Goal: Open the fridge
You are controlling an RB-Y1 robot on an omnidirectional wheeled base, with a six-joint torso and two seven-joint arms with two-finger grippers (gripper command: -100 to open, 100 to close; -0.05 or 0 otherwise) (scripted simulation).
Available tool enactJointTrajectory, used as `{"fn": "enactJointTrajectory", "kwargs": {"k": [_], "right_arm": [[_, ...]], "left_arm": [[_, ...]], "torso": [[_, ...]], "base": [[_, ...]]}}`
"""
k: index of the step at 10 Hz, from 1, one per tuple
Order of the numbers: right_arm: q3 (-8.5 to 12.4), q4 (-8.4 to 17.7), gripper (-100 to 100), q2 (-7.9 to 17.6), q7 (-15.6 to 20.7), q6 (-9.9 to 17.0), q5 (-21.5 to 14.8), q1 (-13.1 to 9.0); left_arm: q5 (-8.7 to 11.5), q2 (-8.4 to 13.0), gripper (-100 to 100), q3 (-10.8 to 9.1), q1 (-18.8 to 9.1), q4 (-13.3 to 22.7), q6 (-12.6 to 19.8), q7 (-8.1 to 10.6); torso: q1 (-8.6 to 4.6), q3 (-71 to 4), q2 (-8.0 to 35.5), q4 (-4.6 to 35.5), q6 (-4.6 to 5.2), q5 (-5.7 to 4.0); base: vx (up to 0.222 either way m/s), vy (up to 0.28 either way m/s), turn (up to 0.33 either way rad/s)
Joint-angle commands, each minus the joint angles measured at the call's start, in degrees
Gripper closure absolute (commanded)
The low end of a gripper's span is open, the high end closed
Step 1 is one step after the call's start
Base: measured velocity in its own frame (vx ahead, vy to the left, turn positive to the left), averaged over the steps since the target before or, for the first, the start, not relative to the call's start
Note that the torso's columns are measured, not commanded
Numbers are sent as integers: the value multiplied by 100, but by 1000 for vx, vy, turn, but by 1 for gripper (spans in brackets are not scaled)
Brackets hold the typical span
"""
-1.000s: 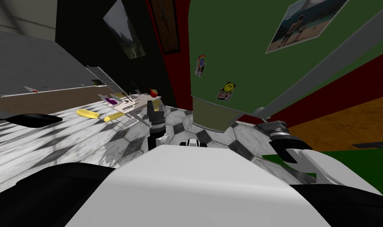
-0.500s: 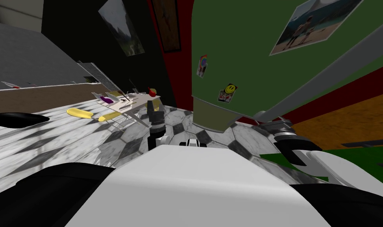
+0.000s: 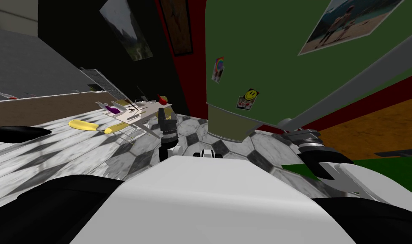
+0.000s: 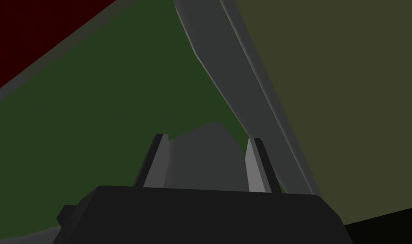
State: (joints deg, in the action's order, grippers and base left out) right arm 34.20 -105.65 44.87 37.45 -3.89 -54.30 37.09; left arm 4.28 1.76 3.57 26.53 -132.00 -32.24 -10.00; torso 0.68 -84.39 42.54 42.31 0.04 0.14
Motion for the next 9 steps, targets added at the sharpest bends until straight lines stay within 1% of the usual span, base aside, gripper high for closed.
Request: {"fn": "enactJointTrajectory", "kwargs": {"k": [1,3,8,9], "right_arm": [[59,-4,100,-7,-24,82,27,112],[144,41,100,-13,-46,178,55,195],[356,151,100,-26,-102,420,125,403],[288,186,100,-71,-69,354,95,349]], "left_arm": [[0,0,0,0,-1,0,0,0],[0,0,0,0,0,0,0,0],[0,-1,0,1,0,0,0,0],[0,0,0,0,0,0,0,0]], "torso": [[-22,-6,-5,4,-14,5],[-28,-25,-29,3,-14,14],[-34,-16,-11,11,-7,20],[-38,-23,-21,11,-4,25]], "base": [[-33,228,-78],[-38,287,-113],[-47,328,-114],[-4,142,-54]]}}
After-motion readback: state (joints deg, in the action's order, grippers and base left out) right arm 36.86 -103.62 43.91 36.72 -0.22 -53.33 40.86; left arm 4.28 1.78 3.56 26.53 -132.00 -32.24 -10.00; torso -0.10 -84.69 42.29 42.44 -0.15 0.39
